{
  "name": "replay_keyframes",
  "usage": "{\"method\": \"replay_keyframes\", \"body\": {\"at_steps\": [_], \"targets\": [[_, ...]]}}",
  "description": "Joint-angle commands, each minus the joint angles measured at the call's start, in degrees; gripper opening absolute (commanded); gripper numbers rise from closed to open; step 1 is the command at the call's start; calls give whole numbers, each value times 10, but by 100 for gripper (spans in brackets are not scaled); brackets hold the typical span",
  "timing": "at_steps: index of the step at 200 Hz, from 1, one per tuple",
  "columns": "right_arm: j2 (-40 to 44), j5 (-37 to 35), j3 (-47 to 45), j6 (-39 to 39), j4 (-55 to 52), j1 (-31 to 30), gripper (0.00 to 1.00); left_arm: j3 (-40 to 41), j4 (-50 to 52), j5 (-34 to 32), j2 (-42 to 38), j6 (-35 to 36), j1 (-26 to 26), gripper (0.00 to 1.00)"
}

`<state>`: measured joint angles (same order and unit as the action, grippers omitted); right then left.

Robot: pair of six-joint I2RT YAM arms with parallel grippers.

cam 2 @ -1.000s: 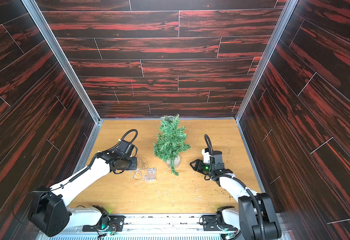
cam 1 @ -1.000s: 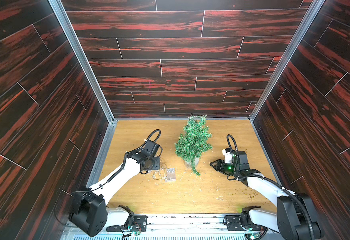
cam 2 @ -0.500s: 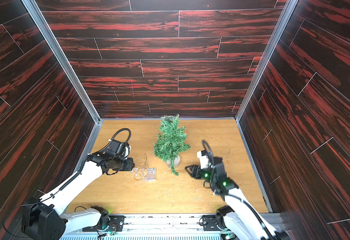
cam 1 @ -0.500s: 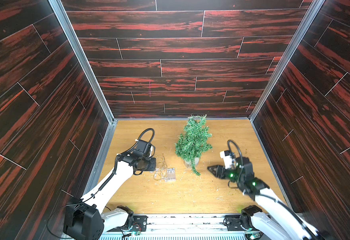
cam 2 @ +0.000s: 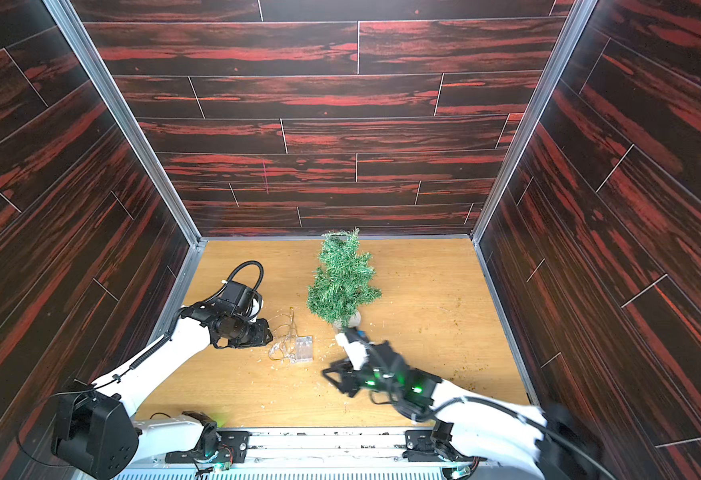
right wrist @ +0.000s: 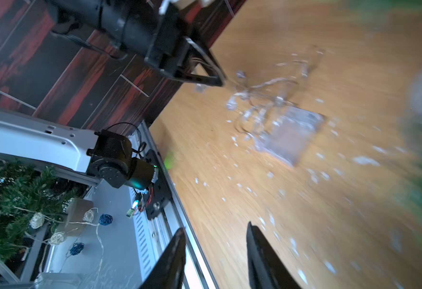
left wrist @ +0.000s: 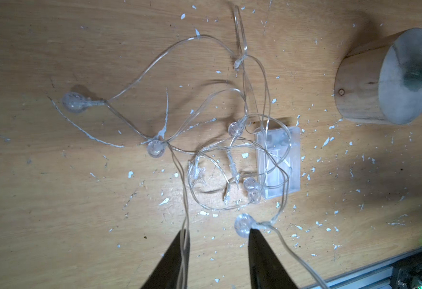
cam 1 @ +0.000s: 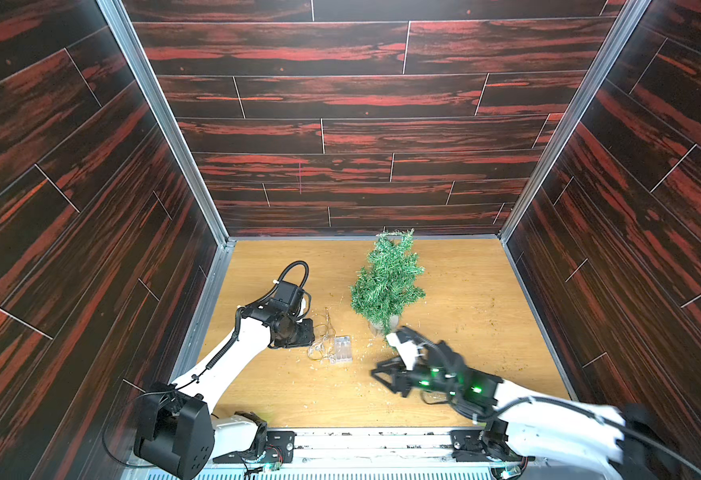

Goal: Remove string lights from the small christmas tree
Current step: Place the light string at the center of the board.

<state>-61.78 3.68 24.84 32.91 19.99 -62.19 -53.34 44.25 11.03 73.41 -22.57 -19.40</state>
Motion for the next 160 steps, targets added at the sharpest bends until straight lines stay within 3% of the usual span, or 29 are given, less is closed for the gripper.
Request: {"method": "replay_keyframes", "body": {"at_steps": [1, 39, 106, 160], "targets": [[-75, -44, 32, -14, 125, -6, 43, 4, 30, 17, -26, -2, 2, 42], [-180, -55, 103, -26, 188, -7, 43, 14, 44, 39, -51, 3, 4, 40], [-250, -81, 154, -23, 218, -31, 43, 42, 17, 120, -71, -15, 1, 34], [-303, -93, 211, -46, 199, -34, 43, 39, 29, 109, -73, -8, -2, 32]]}}
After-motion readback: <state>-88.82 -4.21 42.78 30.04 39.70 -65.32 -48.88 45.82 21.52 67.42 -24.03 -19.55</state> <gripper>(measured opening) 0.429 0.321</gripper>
